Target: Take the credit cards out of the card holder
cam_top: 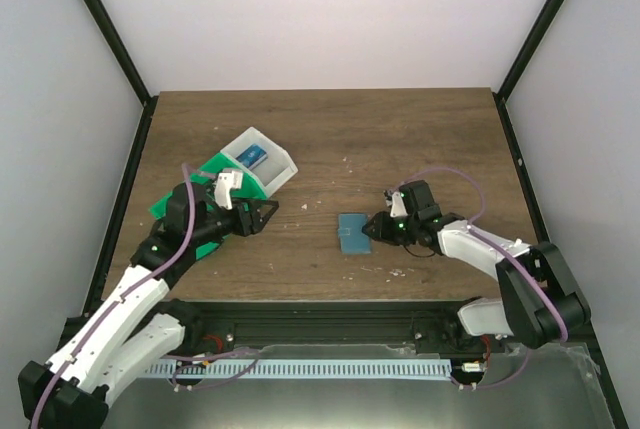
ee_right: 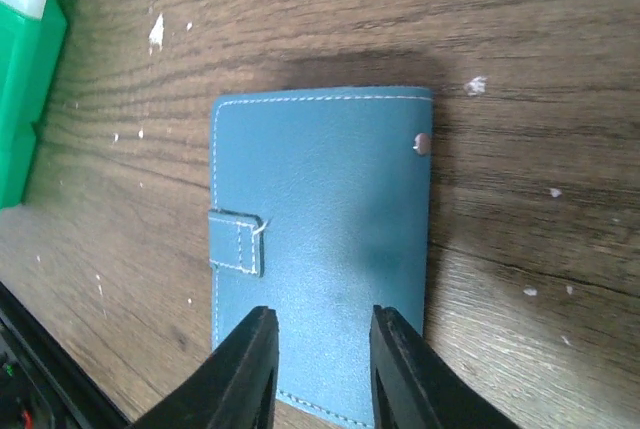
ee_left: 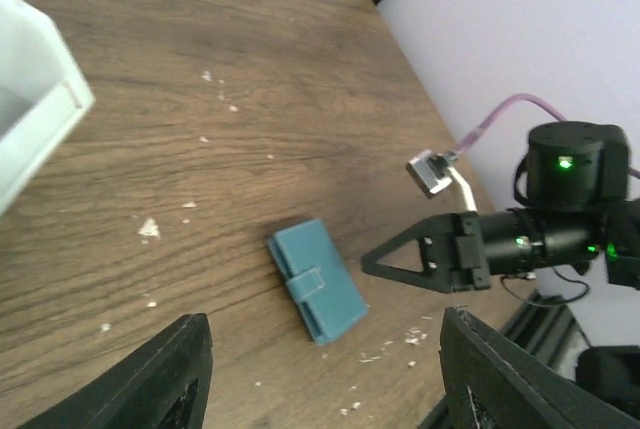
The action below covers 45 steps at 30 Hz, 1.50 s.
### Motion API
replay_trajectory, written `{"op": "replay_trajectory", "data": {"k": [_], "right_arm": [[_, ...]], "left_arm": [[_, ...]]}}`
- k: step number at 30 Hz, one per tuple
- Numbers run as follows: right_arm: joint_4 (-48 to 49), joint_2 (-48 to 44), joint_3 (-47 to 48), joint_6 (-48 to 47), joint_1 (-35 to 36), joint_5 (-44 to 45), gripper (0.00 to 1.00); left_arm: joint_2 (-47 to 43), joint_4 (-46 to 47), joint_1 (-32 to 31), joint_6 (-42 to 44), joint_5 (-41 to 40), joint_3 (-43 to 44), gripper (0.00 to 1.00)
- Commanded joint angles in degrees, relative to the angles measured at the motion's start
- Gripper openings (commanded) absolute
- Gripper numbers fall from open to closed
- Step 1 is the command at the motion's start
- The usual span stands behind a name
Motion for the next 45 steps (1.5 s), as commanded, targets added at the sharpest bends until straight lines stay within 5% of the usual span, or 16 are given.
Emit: {"op": "replay_trajectory", "data": {"k": [1,6,12,17,32,45], "right_arm": [[0.86,-0.51,-1.01,1.68,0.37,1.98,0.31],[5.8,2.68,-1.72,1.63,0.37,-0.55,0.35],[12.02,3.77,-3.6,2.27,0.38,-2.85,0.42],[15.48,4.83,-4.83,2.95,0.38,-4.03,0.44],[18.1,3.89,-8.07,5.2,0.36,-2.08,0.51],[26.93,4.3,-9.09,9.23,0.36,-11.11,0.57]], "left_arm": [[1.15,6.88,-1.48,-3.15,6.92,-2.15,0.63],[6.14,14.74,-6.95,-8.99,4.17,-4.83,0.38],[18.42,29.21,-13.41,-14.27,1.25,-6.41,0.29],[32.29,39.26,-15.6,-16.52,4.71,-5.41,0.0],[56.55,50.53,-17.95,-16.59,5.84,-1.29,0.0],[62.69,49.68,-17.95,-14.23,6.24,-0.65,0.0]]}}
